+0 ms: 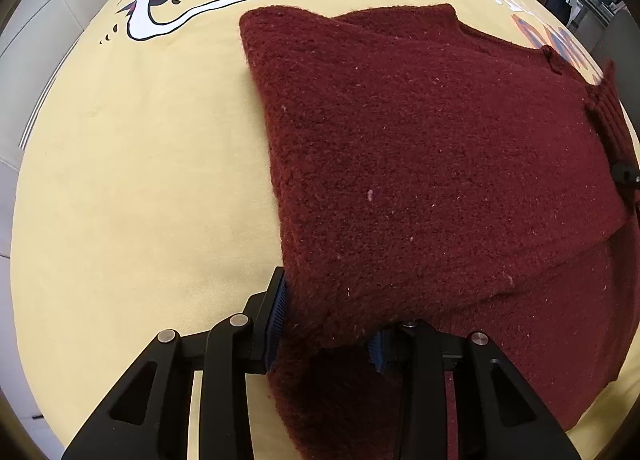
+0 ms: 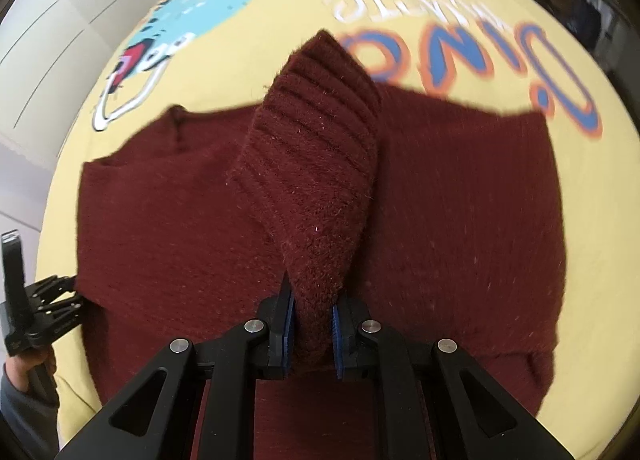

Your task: Fold small clothes

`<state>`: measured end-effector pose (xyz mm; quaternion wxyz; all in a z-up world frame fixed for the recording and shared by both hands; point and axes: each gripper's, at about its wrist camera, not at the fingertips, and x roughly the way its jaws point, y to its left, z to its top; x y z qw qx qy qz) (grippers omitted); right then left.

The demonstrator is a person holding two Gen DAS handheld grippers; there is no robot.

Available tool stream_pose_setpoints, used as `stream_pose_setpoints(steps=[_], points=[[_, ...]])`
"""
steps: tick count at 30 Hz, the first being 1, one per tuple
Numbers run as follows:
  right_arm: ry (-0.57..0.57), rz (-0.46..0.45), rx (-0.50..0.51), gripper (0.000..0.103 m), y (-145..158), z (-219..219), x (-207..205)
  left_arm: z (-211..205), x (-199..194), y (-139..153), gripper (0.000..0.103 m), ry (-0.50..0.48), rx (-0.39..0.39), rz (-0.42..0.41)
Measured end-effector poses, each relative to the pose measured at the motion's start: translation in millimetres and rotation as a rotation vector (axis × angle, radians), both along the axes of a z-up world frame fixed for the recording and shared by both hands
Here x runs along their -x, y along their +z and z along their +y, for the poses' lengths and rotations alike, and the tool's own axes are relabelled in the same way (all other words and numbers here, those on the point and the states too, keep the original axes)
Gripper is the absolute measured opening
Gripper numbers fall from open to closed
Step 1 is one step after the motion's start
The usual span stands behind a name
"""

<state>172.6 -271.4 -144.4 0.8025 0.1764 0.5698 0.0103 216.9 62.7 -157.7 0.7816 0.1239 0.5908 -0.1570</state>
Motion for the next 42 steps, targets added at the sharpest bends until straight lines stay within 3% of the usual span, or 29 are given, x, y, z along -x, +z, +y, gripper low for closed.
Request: stream_pose_setpoints(steps=[2,9,12,15,23,30,31,33,34,38,42], points=[[-0.036,0.008,-0.015,0.021,-7.0,-7.4,3.8,1.4,1.8,0.1,0.031,-0.001,0.003,0.001],[-0.135,0.014,0.08,0.07,-0.8,-38.8,23.4,-5.1,3.1,-3.2,0.031,0.047,0.047,0.01],[-0.152,0.04,0.122,0.071,-2.4,-51.9,30.5,-4.4,-5.2,5.4,0.031,0.08,0.071,0.014],[-0.163,0.041,0.097,0.073,-5.6,-63.6,39.2,4.9,-5.4,6.8,0.031,0.12,0.103,0.022],[-0.136,0.042,0.142,0.078,-3.2,-63.7,48.3,17.6,-8.7,5.7,0.033,0.17,0.119,0.019],[-0.122,0.032,0.169,0.086,8.4,-62.5,56.7,21.7,4.3,24.2,0.036,0.148,0.063,0.007],[-0.121,0.025,0.172,0.088,11.1,-63.0,57.9,23.1,7.5,30.5,0.04,0.154,0.061,0.003],[-0.114,0.006,0.174,0.099,18.4,-64.0,62.4,20.0,20.5,47.9,0.064,0.164,0.045,-0.03],[-0.111,0.0,0.176,0.103,21.0,-64.0,62.4,20.0,24.1,56.2,0.07,0.162,0.04,-0.047],[-0.085,-0.056,0.194,0.103,38.4,-58.4,63.2,12.4,36.5,92.6,0.102,0.15,0.056,-0.126],[-0.067,-0.115,0.189,0.103,51.1,-45.0,59.0,-26.8,43.5,113.5,0.102,0.077,0.09,-0.217]])
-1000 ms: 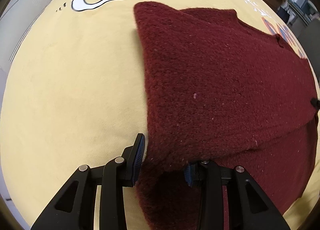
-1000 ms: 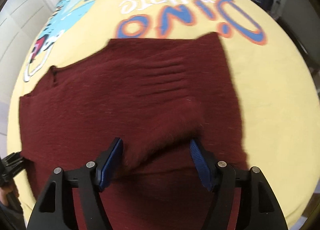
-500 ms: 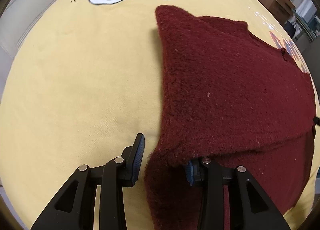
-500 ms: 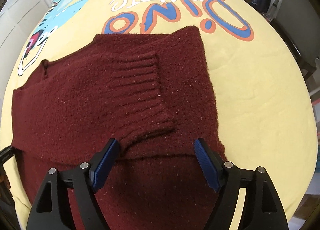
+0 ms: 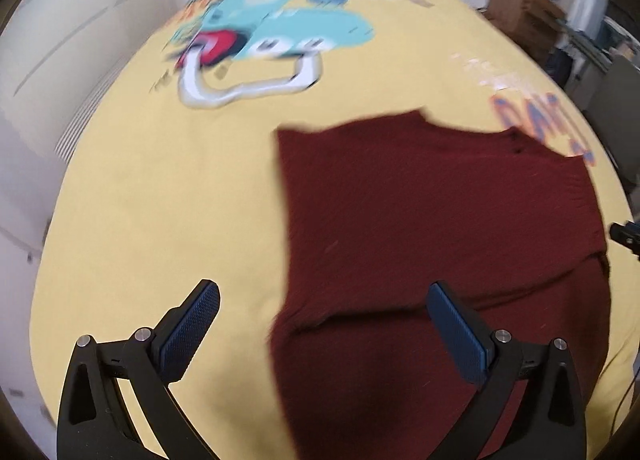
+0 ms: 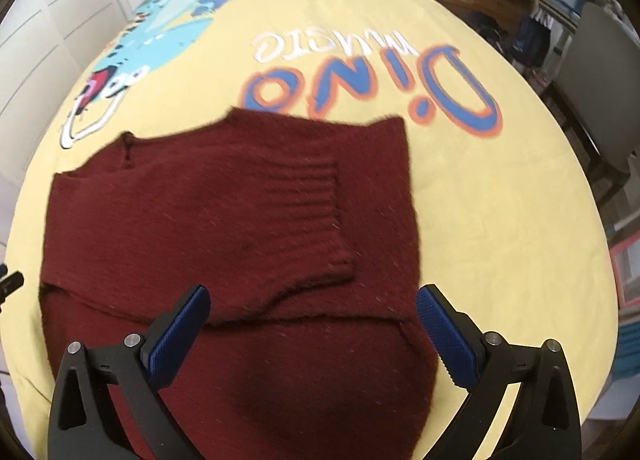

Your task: Fold small clothes

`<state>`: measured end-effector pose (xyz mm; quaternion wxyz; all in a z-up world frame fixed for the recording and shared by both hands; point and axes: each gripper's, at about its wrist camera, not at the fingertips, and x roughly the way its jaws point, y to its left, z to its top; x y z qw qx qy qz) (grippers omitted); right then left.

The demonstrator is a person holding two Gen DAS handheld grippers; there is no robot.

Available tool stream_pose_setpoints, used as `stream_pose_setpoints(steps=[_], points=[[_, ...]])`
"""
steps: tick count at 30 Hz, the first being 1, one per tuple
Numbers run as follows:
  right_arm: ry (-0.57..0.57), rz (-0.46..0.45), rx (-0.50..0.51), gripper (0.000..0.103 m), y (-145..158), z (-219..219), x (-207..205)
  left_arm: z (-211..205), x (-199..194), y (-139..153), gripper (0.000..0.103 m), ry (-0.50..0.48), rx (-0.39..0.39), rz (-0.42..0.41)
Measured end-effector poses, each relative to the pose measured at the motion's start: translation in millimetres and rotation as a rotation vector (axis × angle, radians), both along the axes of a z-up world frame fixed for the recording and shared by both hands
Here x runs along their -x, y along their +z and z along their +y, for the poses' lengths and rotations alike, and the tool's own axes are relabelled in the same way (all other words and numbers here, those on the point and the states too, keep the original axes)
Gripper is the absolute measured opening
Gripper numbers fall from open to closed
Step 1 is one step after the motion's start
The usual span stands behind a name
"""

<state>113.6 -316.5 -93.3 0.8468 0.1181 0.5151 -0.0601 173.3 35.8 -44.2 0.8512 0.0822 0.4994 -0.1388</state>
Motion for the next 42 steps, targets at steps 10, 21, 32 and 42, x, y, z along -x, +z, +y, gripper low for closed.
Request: stream_pose_setpoints(steps=[10,21,32,42], points=[[0.057,-0.057,0.049,0.103,-15.9,51.0,-28.5,-80.4,-35.4,-82.8,0.102,-0.038,-0.051,0.021],[0.103,-0.032,0.108,0.103,-68.8,69.9,-38.8,-45.7,-42.9,-115.4,0.102,0.003,-0.044,0.032],[0.001,0.002,0.083,0.103,-76.7,26.3,-26.9,-30.7,-45.7,-115.1,0.102,0.03,0.006,0.034],[-0.044,-0.038,0.013,0.103,-85.2,20.6,-20.4,-37.0,-44.0,-116.0,0.102,0.03,0.009,0.029]])
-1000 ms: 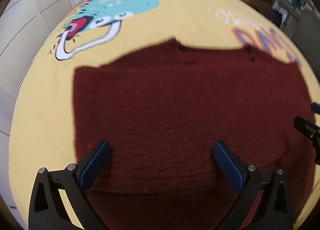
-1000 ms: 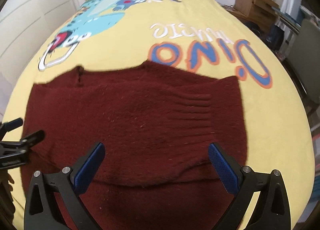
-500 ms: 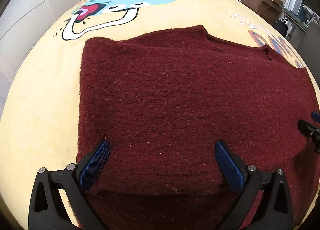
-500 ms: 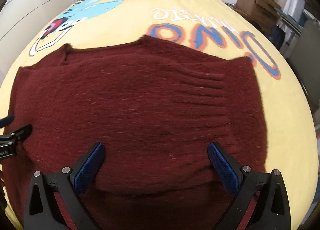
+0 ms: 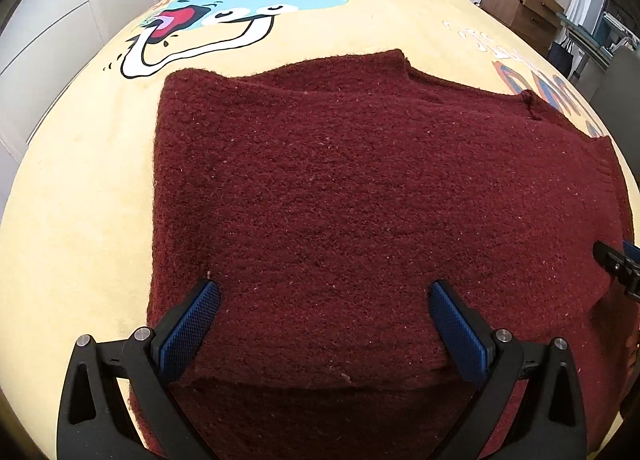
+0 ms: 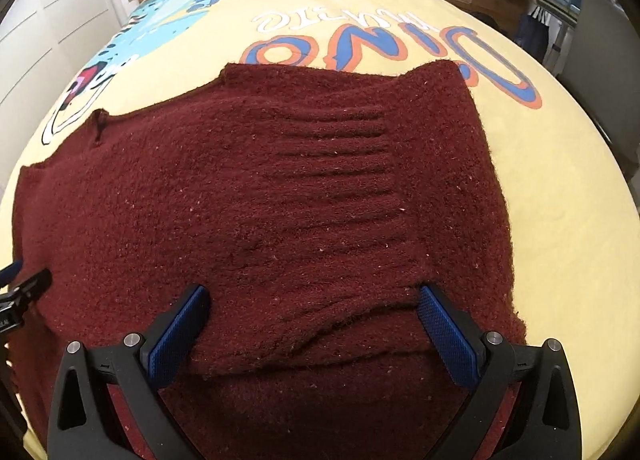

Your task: Fold small clothes

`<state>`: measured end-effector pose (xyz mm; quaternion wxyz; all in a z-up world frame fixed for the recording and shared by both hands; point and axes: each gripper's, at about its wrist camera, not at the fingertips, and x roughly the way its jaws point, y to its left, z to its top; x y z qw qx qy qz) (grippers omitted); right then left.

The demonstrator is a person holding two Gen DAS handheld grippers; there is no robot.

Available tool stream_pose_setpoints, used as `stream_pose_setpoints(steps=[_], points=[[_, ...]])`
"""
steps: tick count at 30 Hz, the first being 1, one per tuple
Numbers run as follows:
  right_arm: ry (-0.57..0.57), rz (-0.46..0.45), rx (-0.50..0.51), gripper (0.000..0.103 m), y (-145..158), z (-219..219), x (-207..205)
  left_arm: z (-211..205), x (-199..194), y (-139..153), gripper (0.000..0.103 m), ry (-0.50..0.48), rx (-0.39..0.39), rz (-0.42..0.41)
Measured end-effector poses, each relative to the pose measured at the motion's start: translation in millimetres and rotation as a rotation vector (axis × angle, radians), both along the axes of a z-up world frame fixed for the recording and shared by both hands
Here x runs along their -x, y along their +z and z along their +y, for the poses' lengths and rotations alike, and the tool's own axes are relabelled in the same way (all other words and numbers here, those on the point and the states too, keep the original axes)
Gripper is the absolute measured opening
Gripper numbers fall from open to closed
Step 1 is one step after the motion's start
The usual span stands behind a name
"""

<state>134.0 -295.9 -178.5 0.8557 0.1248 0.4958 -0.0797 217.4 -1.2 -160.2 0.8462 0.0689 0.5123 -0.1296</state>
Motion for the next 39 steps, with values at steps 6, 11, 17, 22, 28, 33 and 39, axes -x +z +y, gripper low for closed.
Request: stream_pose_setpoints(steps=[6,11,17,22,28,33,39], points=[[0.004,0.014,0.001,0.103,4.3,0.5,1.2,-2.4,-0.8,6.7,0.102,0.005,0.0,0.016],[0.013,0.005,0.035,0.103,18.8,5.3,6.6,-2.8,11.4,27.0,0.102,0.027,0.0,-0.016],[0.022,-0.022,0.061,0.103,37.7,7.0,27.2,2.7,32.1,57.0,0.102,0.041,0.025,-0.021],[0.021,-0.045,0.071,0.103,57.6,3.5,56.6,12.1,57.9,82.4,0.102,0.028,0.032,-0.036],[0.021,-0.045,0.072,0.103,73.5,1.5,96.9,31.6,96.8,96.2,0.102,0.052,0.024,-0.036],[0.021,-0.04,0.075,0.103,77.7,2.4,127.4,47.9,124.9,89.3,0.102,0.093,-0.006,0.003],[0.004,-0.027,0.06,0.103,77.8,3.4,156.4,65.1,157.5,74.6,0.102,0.137,-0.042,0.065]])
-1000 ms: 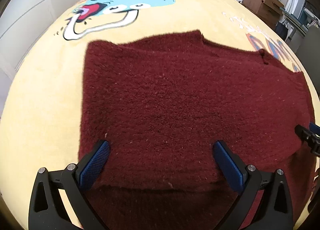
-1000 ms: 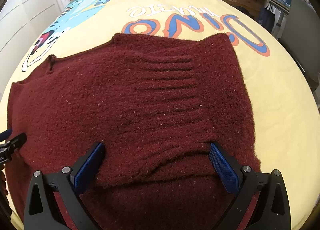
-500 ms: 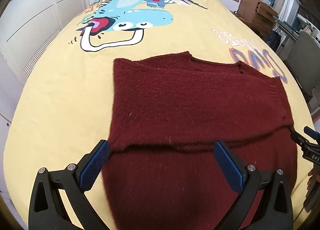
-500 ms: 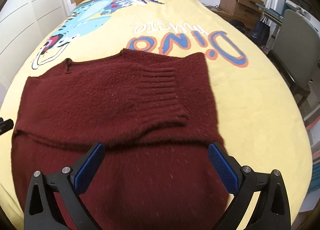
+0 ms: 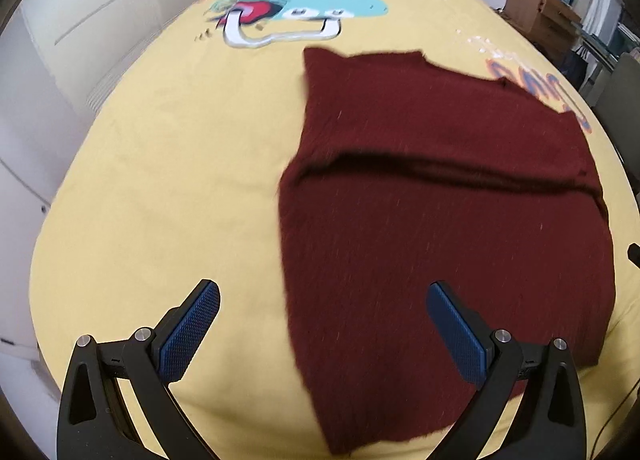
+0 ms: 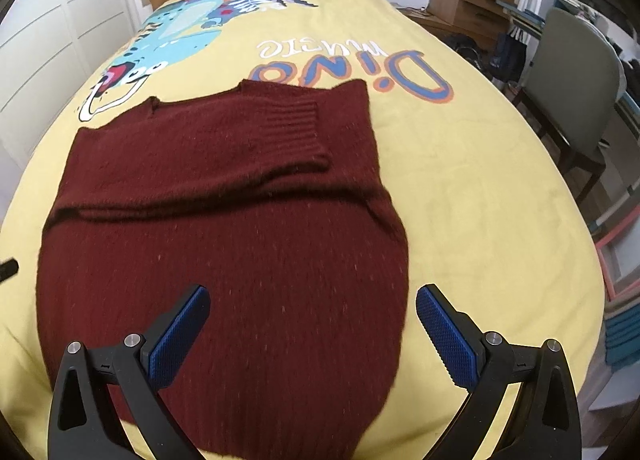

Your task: Fold small clothes

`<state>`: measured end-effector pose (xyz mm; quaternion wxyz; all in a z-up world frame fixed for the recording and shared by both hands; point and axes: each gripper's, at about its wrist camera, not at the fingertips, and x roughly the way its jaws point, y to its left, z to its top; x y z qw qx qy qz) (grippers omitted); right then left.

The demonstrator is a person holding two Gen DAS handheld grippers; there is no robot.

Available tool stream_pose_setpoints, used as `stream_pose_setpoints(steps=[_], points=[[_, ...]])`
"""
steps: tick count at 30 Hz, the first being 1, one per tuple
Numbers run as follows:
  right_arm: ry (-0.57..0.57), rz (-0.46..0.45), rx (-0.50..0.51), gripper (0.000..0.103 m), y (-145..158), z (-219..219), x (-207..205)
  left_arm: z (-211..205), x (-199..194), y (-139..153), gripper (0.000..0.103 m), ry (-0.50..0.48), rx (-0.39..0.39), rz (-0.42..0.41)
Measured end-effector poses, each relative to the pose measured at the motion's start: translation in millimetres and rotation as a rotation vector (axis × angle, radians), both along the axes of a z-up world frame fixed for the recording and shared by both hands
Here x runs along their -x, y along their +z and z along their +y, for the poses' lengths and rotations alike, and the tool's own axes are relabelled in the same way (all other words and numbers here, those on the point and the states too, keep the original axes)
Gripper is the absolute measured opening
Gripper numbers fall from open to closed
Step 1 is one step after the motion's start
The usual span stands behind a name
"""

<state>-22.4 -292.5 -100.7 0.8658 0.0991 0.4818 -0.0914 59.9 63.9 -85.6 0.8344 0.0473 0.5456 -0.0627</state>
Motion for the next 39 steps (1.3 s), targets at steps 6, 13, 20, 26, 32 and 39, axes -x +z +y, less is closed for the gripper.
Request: stream_pose_setpoints(steps=[6,13,20,26,32,39], points=[[-0.017,0.021,-0.024,0.103,-5.7,4.4,26.0,7.8,19.3,-11.8,0.102,0.004,0.013,0.055],[-0.043,0.059,-0.05,0.103,-21.3,6.0,47.7,3.2,34.1,-34.2,0.102,-0.043,-0.014,0.118],[-0.09,0.105,-0.1,0.103,-53.6,-2.9,63.5,3.6,35.9,-61.1,0.102,-0.06,-0.067,0.163],[-0.099,0.194,-0.187,0.103,-83.1,-8.4,67.3,0.4,34.7,-83.1,0.102,-0.073,-0.047,0.243],[-0.099,0.301,-0.276,0.103,-105.3,-10.6,65.0,4.0,32.8,-96.5,0.102,-0.053,-0.003,0.31],[-0.113,0.392,-0.313,0.103,-119.5,-15.4,62.7,10.8,28.4,-104.7,0.102,-0.036,0.001,0.347]])
